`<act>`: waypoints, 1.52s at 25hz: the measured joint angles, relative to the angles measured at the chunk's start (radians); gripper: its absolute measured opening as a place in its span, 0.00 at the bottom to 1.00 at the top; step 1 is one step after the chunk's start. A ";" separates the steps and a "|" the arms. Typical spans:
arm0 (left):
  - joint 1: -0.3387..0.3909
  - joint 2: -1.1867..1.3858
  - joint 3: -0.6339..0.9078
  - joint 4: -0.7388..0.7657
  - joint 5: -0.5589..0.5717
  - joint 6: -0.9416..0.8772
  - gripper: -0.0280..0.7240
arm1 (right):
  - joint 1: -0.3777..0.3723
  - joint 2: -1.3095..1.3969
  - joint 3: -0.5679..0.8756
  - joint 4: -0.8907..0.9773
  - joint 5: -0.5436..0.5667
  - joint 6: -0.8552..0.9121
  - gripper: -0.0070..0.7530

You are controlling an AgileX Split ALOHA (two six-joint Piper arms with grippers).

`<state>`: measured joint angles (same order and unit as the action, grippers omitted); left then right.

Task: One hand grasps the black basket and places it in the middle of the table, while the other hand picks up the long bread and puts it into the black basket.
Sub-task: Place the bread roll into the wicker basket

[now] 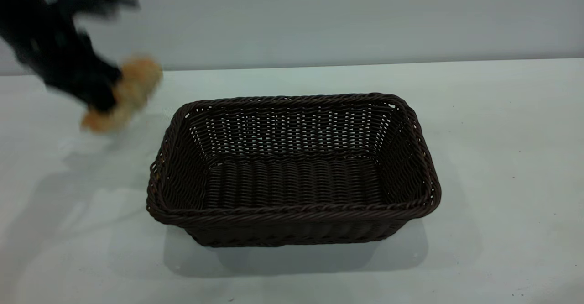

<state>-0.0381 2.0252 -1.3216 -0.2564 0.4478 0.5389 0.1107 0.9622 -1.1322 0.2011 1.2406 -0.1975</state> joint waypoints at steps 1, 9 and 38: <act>-0.008 -0.036 0.000 0.003 0.014 0.000 0.14 | 0.000 0.000 0.000 0.000 0.000 -0.002 0.73; -0.191 -0.172 0.000 -0.031 0.259 0.086 0.13 | 0.000 0.000 0.000 0.000 0.000 -0.012 0.73; -0.347 -0.163 -0.148 0.075 0.435 -0.152 0.79 | 0.000 0.000 0.000 -0.001 0.000 -0.038 0.73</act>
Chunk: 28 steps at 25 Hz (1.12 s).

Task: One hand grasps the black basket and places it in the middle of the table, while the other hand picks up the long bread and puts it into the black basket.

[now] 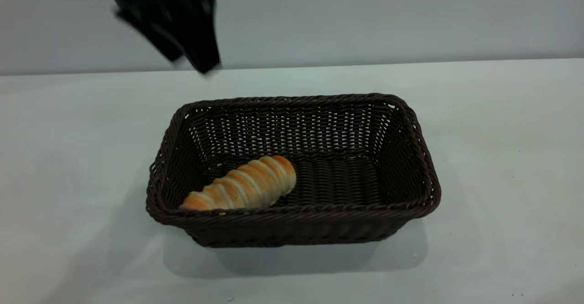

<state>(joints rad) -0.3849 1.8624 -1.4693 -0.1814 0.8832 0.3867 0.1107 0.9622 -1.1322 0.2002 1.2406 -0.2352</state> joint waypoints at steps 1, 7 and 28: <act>0.000 -0.025 -0.025 0.048 0.020 -0.029 0.79 | 0.000 0.000 0.000 0.000 0.000 0.000 0.73; 0.000 -0.203 -0.125 0.334 0.125 -0.278 0.79 | 0.000 0.000 0.000 -0.003 0.000 0.000 0.73; 0.000 -1.122 0.217 0.486 0.284 -0.475 0.79 | 0.000 -0.251 0.003 -0.010 0.000 0.000 0.73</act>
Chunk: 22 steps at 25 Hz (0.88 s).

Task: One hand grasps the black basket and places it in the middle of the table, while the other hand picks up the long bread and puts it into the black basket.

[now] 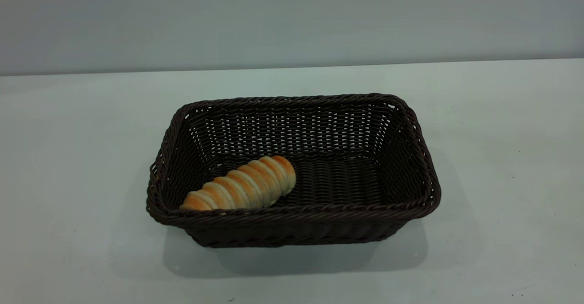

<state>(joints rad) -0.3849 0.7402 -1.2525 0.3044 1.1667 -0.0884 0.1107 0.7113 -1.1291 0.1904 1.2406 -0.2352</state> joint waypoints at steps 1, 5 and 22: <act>0.000 -0.049 0.035 0.000 0.000 -0.006 0.79 | 0.000 -0.031 0.009 0.000 0.000 0.000 0.73; 0.000 -0.242 0.173 -0.009 0.000 -0.030 0.79 | 0.000 -0.167 0.098 0.012 0.000 0.004 0.73; 0.000 -0.715 0.690 -0.242 -0.029 0.088 0.79 | 0.000 -0.632 0.437 0.088 0.000 -0.045 0.73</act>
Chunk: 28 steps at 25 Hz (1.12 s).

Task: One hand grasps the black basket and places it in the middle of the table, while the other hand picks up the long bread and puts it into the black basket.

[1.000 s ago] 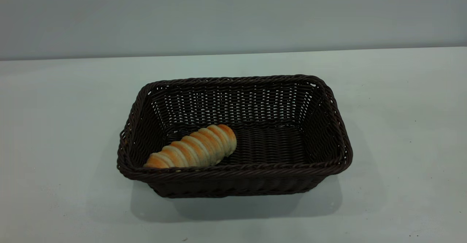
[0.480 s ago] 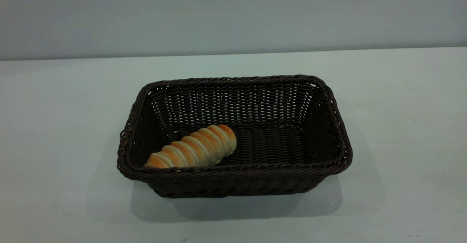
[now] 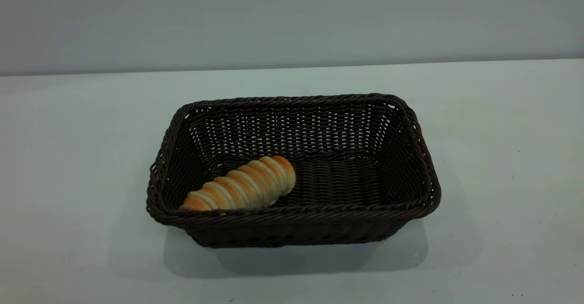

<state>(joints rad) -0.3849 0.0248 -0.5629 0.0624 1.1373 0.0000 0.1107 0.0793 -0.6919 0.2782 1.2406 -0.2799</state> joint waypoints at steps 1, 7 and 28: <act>0.000 0.000 0.021 -0.013 -0.006 0.010 0.79 | 0.000 -0.010 0.013 0.000 0.000 -0.016 0.73; 0.000 0.000 0.057 -0.047 -0.027 0.024 0.79 | 0.000 -0.024 0.101 0.001 0.000 -0.037 0.73; 0.000 0.000 0.076 -0.101 -0.013 0.024 0.79 | 0.000 -0.024 0.210 -0.128 -0.079 -0.056 0.73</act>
<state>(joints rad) -0.3849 0.0248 -0.4865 -0.0383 1.1242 0.0241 0.1107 0.0552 -0.4816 0.1503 1.1619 -0.3356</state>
